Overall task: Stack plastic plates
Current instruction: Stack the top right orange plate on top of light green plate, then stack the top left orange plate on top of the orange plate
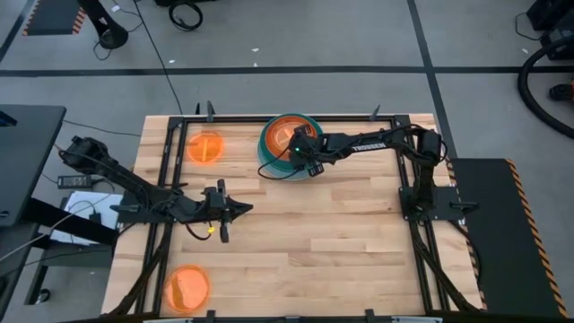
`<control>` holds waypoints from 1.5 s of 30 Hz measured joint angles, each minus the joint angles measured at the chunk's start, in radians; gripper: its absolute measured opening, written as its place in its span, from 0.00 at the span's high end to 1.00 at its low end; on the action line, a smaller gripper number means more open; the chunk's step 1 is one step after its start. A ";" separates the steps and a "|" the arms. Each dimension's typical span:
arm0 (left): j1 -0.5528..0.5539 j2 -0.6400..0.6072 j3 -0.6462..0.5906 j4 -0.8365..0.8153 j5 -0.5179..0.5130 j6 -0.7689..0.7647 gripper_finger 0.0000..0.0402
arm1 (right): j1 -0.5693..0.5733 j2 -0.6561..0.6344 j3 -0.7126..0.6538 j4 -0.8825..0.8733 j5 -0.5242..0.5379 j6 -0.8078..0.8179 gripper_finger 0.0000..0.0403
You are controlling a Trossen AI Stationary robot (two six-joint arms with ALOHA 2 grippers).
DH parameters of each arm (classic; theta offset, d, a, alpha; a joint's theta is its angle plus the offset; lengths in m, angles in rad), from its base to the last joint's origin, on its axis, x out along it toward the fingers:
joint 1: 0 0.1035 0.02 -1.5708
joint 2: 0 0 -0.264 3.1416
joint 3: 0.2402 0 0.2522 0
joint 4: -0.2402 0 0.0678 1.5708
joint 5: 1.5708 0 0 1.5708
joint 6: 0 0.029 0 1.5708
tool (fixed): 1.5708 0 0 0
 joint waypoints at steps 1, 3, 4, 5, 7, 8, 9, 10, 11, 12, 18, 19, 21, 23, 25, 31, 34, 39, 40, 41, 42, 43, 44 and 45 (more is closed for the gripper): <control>0.000 0.000 0.000 0.000 0.000 0.000 0.98 | 0.000 0.000 0.000 0.003 0.003 0.000 0.85; 0.000 0.000 0.000 0.000 0.000 0.000 0.98 | 0.003 0.000 0.000 0.015 0.029 0.000 0.82; 0.000 0.000 0.000 0.000 0.000 0.000 0.98 | 0.006 0.000 0.000 0.026 0.051 0.000 0.81; 0.000 0.000 0.000 0.000 0.000 0.000 0.98 | 0.012 -0.001 0.000 0.041 0.075 0.000 0.79; 0.002 0.000 0.000 -0.005 0.000 0.000 0.98 | 0.031 -0.013 0.000 0.055 0.123 -0.007 0.76; 0.005 0.000 0.001 -0.021 0.000 0.001 0.98 | 0.043 -0.023 0.000 0.059 0.141 -0.017 0.75; 0.009 0.000 0.001 -0.046 0.000 0.000 0.98 | 0.058 -0.033 0.000 0.059 0.150 -0.028 0.73; 0.015 0.000 0.001 -0.073 0.000 -0.010 0.98 | 0.071 -0.045 0.000 0.059 0.153 -0.034 0.72; 0.024 0.000 0.000 -0.097 0.000 -0.030 0.98 | 0.085 -0.058 0.000 0.058 0.151 -0.035 0.71; 0.035 0.000 0.000 -0.116 0.000 -0.053 0.98 | 0.100 -0.070 0.000 0.059 0.152 -0.036 0.70; 0.104 0.000 0.000 -0.147 -0.002 -0.153 0.94 | 0.172 -0.152 0.000 0.059 0.171 -0.037 0.66; 0.110 0.000 0.000 -0.158 -0.001 -0.165 0.93 | 0.185 -0.166 0.000 0.058 0.191 -0.034 0.66; 0.128 0.000 0.000 -0.192 -0.002 -0.194 0.90 | 0.215 -0.193 0.000 0.058 0.232 -0.016 0.66; 0.153 0.000 0.000 -0.241 -0.013 -0.228 0.88 | 0.246 -0.222 0.000 0.053 0.244 0.015 0.66; 0.190 0.000 0.000 -0.311 -0.021 -0.277 0.87 | 0.281 -0.248 0.000 0.040 0.240 0.069 0.66; 0.396 0.000 0.000 -0.510 -0.035 -0.394 0.80 | 0.434 -0.284 0.000 0.014 0.238 0.245 0.66; 0.505 0.010 0.000 -0.548 -0.036 -0.341 0.75 | 0.522 -0.280 0.000 0.013 0.252 0.258 0.66; 0.655 0.034 0.000 -0.640 -0.035 -0.354 0.70 | 0.643 -0.278 0.000 0.021 0.262 0.366 0.66; 0.676 0.042 -0.001 -0.644 -0.035 -0.349 0.70 | 0.663 -0.278 0.000 0.022 0.268 0.396 0.66; 0.693 0.058 0.000 -0.629 -0.035 -0.346 0.70 | 0.680 -0.278 0.000 0.020 0.275 0.422 0.66; 0.709 0.076 0.002 -0.623 -0.035 -0.344 0.70 | 0.696 -0.278 0.000 0.021 0.279 0.441 0.66; 0.724 0.094 0.001 -0.623 -0.035 -0.343 0.70 | 0.710 -0.278 0.000 0.020 0.280 0.459 0.66; 0.737 0.114 0.000 -0.619 -0.035 -0.343 0.70 | 0.721 -0.278 0.000 0.020 0.281 0.472 0.66; 0.750 0.133 0.000 -0.609 -0.035 -0.343 0.70 | 0.732 -0.278 0.000 0.020 0.282 0.482 0.66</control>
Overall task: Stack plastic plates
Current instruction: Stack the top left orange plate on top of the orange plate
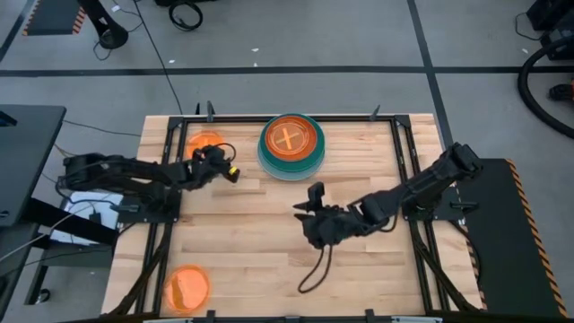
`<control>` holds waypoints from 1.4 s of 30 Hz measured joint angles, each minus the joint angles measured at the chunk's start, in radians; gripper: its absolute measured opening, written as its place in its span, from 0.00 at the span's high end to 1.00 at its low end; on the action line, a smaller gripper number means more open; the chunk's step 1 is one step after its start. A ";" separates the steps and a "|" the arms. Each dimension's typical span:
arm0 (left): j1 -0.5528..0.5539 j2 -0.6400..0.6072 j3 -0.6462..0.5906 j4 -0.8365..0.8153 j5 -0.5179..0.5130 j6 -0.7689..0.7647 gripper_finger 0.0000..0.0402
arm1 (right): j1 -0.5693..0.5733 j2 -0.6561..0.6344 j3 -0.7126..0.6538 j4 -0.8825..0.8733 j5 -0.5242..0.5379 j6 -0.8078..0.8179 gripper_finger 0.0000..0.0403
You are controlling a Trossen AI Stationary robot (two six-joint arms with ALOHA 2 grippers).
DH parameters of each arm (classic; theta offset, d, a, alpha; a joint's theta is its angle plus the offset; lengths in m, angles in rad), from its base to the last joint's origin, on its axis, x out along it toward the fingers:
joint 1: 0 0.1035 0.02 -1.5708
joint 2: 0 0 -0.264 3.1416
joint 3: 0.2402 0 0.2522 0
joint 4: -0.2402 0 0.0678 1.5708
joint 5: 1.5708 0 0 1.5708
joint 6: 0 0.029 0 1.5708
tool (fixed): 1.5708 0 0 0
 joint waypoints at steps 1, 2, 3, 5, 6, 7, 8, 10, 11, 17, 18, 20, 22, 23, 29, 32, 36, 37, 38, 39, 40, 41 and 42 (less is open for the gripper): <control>0.012 0.021 0.000 0.020 -0.001 0.004 0.70 | 0.010 0.000 0.000 0.000 0.002 0.007 0.66; 0.024 0.041 0.001 0.037 -0.005 0.018 0.70 | 0.018 0.000 0.000 0.000 0.007 0.012 0.66; 0.037 0.059 0.000 0.048 -0.012 0.028 0.70 | 0.026 0.000 0.000 0.000 0.013 0.013 0.66; 0.064 0.095 0.000 0.095 -0.016 0.054 0.70 | 0.036 0.000 0.000 0.000 0.016 0.014 0.66; 0.078 0.109 0.000 0.112 -0.018 0.067 0.70 | 0.038 0.000 0.000 0.000 0.016 0.015 0.66; 0.093 0.124 0.000 0.127 -0.017 0.071 0.70 | 0.040 0.000 0.000 0.000 0.015 0.017 0.66; 0.106 0.137 0.000 0.137 -0.016 0.072 0.70 | 0.041 0.000 0.000 0.000 0.016 0.022 0.66; 0.128 0.166 0.000 0.161 -0.015 0.054 0.70 | 0.041 0.000 0.000 0.000 0.019 0.037 0.66; 0.137 0.179 0.000 0.167 -0.015 0.040 0.70 | 0.040 0.000 0.000 0.000 0.019 0.040 0.66; 0.157 0.258 0.000 0.245 -0.004 0.030 0.70 | 0.025 0.001 0.000 0.002 0.025 0.041 0.66; 0.160 0.272 0.001 0.252 -0.002 0.030 0.70 | 0.023 0.001 0.000 0.005 0.026 0.041 0.66; 0.161 0.306 0.006 0.252 -0.003 0.030 0.70 | 0.016 0.001 0.000 0.021 0.026 0.042 0.66; 0.161 0.340 0.013 0.253 -0.009 0.030 0.70 | 0.011 0.001 0.000 0.032 0.026 0.041 0.66; 0.161 0.353 0.019 0.255 -0.017 0.030 0.70 | 0.009 0.001 0.000 0.036 0.026 0.041 0.66; 0.159 0.394 0.049 0.252 -0.065 0.023 0.70 | 0.000 0.001 0.000 0.046 0.021 0.040 0.66; 0.162 0.395 0.060 0.244 -0.079 0.024 0.70 | -0.002 0.001 0.000 0.045 0.010 0.040 0.66; 0.188 0.395 0.062 0.219 -0.081 0.023 0.70 | -0.002 0.002 0.000 0.045 0.007 0.041 0.66; 0.198 0.394 0.064 0.208 -0.082 0.022 0.70 | -0.002 0.002 0.000 0.045 0.007 0.041 0.66; 0.208 0.393 0.064 0.197 -0.081 0.023 0.70 | -0.002 0.002 0.000 0.045 0.007 0.042 0.66; 0.217 0.393 0.064 0.183 -0.082 0.023 0.70 | -0.001 0.002 0.000 0.045 0.007 0.042 0.66; 0.222 0.392 0.066 0.172 -0.084 0.023 0.70 | 0.000 0.002 0.000 0.045 0.007 0.042 0.66; 0.224 0.392 0.066 0.167 -0.087 0.027 0.71 | 0.000 0.002 0.000 0.045 0.007 0.042 0.66; 0.224 0.392 0.066 0.166 -0.089 0.039 0.72 | 0.000 0.002 0.000 0.045 0.007 0.042 0.66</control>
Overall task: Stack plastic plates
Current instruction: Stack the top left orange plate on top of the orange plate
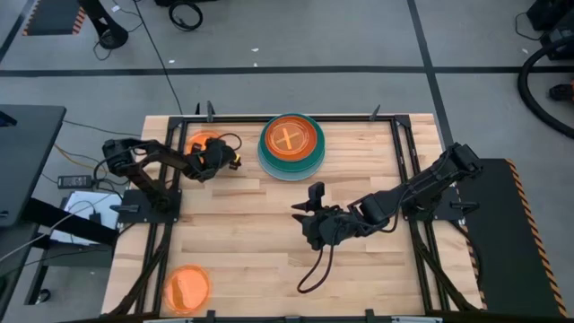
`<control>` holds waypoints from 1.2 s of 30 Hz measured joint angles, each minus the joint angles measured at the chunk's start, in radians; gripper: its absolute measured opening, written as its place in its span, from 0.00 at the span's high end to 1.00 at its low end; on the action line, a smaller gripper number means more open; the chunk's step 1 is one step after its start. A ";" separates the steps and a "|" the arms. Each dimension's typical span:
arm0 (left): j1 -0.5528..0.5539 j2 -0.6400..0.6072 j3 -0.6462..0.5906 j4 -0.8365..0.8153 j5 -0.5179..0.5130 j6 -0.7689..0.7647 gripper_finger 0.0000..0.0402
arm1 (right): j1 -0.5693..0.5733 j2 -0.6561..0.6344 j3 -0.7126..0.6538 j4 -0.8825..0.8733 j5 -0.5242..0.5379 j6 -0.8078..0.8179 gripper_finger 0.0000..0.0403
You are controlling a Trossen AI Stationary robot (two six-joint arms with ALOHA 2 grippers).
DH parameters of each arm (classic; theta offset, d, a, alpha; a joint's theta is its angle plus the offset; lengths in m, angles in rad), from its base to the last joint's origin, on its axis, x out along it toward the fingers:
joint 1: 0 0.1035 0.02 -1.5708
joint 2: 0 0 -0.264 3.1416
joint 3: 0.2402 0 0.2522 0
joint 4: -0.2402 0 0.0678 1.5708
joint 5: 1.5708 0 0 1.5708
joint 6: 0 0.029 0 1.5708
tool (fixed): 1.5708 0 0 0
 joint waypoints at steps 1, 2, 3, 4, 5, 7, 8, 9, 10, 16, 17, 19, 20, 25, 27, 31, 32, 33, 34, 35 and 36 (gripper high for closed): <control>-0.002 0.000 0.000 0.001 0.000 0.009 0.73 | 0.000 0.000 0.000 0.000 0.000 0.000 0.66; -0.006 0.000 -0.001 0.002 -0.001 0.015 0.75 | 0.000 0.000 0.000 0.000 0.000 0.000 0.66; -0.010 0.000 -0.001 0.006 -0.003 0.016 0.77 | 0.000 0.000 0.000 0.000 0.000 0.000 0.66; -0.010 0.000 -0.002 0.010 -0.003 0.017 0.80 | 0.000 0.000 0.000 0.000 0.000 0.000 0.66; -0.010 0.000 -0.002 0.012 0.000 0.018 0.83 | 0.000 0.000 0.000 0.000 0.000 0.000 0.66; -0.010 0.000 -0.002 0.011 0.001 0.023 0.91 | 0.000 0.000 0.000 0.000 0.000 0.000 0.66; -0.010 0.000 -0.003 0.007 -0.007 0.027 0.95 | 0.000 0.000 0.000 0.000 0.000 0.000 0.66; -0.009 0.001 -0.003 0.005 -0.011 0.037 0.97 | 0.000 0.000 0.000 0.000 0.000 0.001 0.66; -0.009 0.000 -0.003 0.006 -0.011 0.045 0.98 | 0.001 0.000 0.000 0.000 0.000 0.001 0.66; -0.049 -0.040 0.039 -0.045 0.011 0.073 0.98 | 0.014 0.000 0.000 0.000 -0.001 0.001 0.66; -0.069 -0.057 0.056 -0.062 0.012 0.089 0.98 | 0.015 0.000 0.000 -0.001 -0.001 0.001 0.66; -0.119 -0.098 0.098 -0.099 0.014 0.117 0.98 | 0.018 0.000 0.000 -0.001 -0.001 0.001 0.66; -0.149 -0.117 0.122 -0.129 0.013 0.136 0.98 | 0.020 0.000 0.000 -0.001 -0.001 0.001 0.66; -0.307 -0.192 0.269 -0.268 -0.001 0.230 0.98 | 0.035 0.000 0.000 -0.002 -0.001 0.053 0.66; -0.360 -0.201 0.330 -0.301 -0.010 0.285 0.98 | 0.046 0.000 0.000 -0.007 -0.001 0.073 0.66; -0.434 -0.197 0.424 -0.275 0.028 0.475 0.99 | 0.085 0.000 0.000 -0.010 0.000 0.071 0.67; -0.439 -0.189 0.440 -0.261 0.063 0.521 0.99 | 0.102 0.000 0.000 -0.010 0.004 0.070 0.67; -0.439 -0.178 0.454 -0.265 0.098 0.558 0.99 | 0.120 0.000 0.000 -0.010 0.011 0.068 0.67; -0.434 -0.160 0.471 -0.269 0.125 0.584 0.99 | 0.142 0.000 0.000 -0.010 0.023 0.068 0.67; -0.423 -0.140 0.490 -0.268 0.147 0.607 0.99 | 0.164 0.000 0.000 -0.009 0.035 0.068 0.67; -0.407 -0.121 0.509 -0.271 0.164 0.616 0.99 | 0.186 0.000 0.000 -0.008 0.047 0.068 0.68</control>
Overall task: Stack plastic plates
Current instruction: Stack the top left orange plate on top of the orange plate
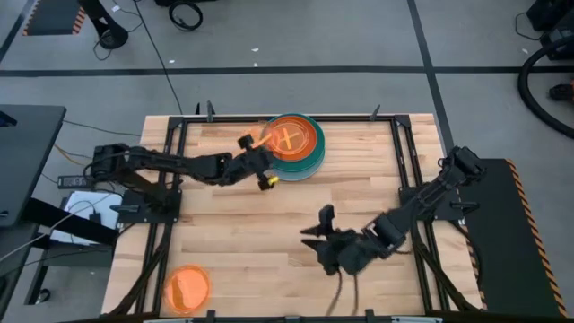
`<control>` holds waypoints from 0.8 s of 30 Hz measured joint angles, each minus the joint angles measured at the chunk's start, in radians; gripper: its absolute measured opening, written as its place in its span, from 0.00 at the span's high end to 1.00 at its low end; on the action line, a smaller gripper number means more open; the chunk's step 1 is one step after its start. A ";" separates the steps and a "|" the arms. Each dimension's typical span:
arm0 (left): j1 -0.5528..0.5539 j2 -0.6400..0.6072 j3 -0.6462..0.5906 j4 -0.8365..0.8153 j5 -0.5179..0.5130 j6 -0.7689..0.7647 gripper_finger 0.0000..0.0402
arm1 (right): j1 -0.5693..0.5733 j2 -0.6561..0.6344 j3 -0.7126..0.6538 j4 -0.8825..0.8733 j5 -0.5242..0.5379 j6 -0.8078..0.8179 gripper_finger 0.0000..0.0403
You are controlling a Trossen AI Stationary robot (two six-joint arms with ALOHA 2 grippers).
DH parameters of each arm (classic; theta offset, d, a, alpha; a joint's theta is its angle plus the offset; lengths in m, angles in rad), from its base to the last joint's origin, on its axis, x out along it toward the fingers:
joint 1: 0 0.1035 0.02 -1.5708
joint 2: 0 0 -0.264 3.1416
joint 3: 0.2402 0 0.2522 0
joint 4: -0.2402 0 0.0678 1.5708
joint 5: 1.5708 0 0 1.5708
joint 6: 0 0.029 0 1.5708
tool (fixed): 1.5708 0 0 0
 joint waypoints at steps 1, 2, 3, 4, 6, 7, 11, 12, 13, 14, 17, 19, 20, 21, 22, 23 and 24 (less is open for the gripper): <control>0.016 0.023 0.023 -0.002 0.014 0.004 0.99 | 0.021 0.000 0.000 0.001 0.007 0.000 0.68; 0.032 0.052 0.052 0.001 0.037 0.006 0.99 | 0.041 0.000 0.000 0.001 0.012 0.002 0.68; 0.046 0.080 0.081 -0.001 0.054 0.018 0.99 | 0.059 0.000 0.000 0.002 0.020 0.006 0.68; 0.056 0.110 0.108 -0.001 0.062 0.031 0.99 | 0.076 0.000 0.000 0.004 0.028 0.012 0.68; 0.074 0.175 0.166 -0.006 0.067 0.070 0.99 | 0.104 0.000 0.000 0.009 0.032 0.043 0.68; 0.082 0.206 0.192 -0.005 0.068 0.075 0.99 | 0.115 0.000 0.000 0.008 0.032 0.063 0.68; 0.110 0.319 0.278 -0.007 0.109 0.075 0.99 | 0.158 0.000 0.000 0.004 0.032 0.125 0.68; 0.114 0.348 0.298 -0.013 0.128 0.075 0.99 | 0.167 0.000 0.000 0.002 0.032 0.130 0.68; 0.119 0.374 0.320 -0.007 0.147 0.074 0.99 | 0.178 0.000 0.000 0.002 0.032 0.133 0.68; 0.122 0.395 0.334 -0.007 0.148 0.070 0.99 | 0.187 0.000 0.000 0.000 0.032 0.133 0.68; 0.130 0.456 0.388 -0.004 0.148 0.050 0.99 | 0.207 0.000 0.000 -0.007 0.032 0.134 0.68; 0.133 0.495 0.423 -0.005 0.148 0.044 0.98 | 0.215 0.000 0.000 -0.011 0.032 0.134 0.68; 0.137 0.514 0.439 -0.013 0.149 0.036 0.98 | 0.219 0.000 0.000 -0.015 0.033 0.138 0.68; 0.140 0.531 0.453 -0.016 0.149 0.018 0.98 | 0.221 0.000 0.000 -0.016 0.033 0.145 0.68; 0.144 0.543 0.462 -0.027 0.151 0.006 0.98 | 0.221 0.000 0.000 -0.015 0.033 0.157 0.68; 0.149 0.557 0.470 -0.029 0.149 -0.007 0.98 | 0.222 0.000 0.000 -0.018 0.033 0.172 0.68; 0.154 0.566 0.477 -0.026 0.149 -0.020 0.98 | 0.224 0.000 0.000 -0.019 0.033 0.186 0.68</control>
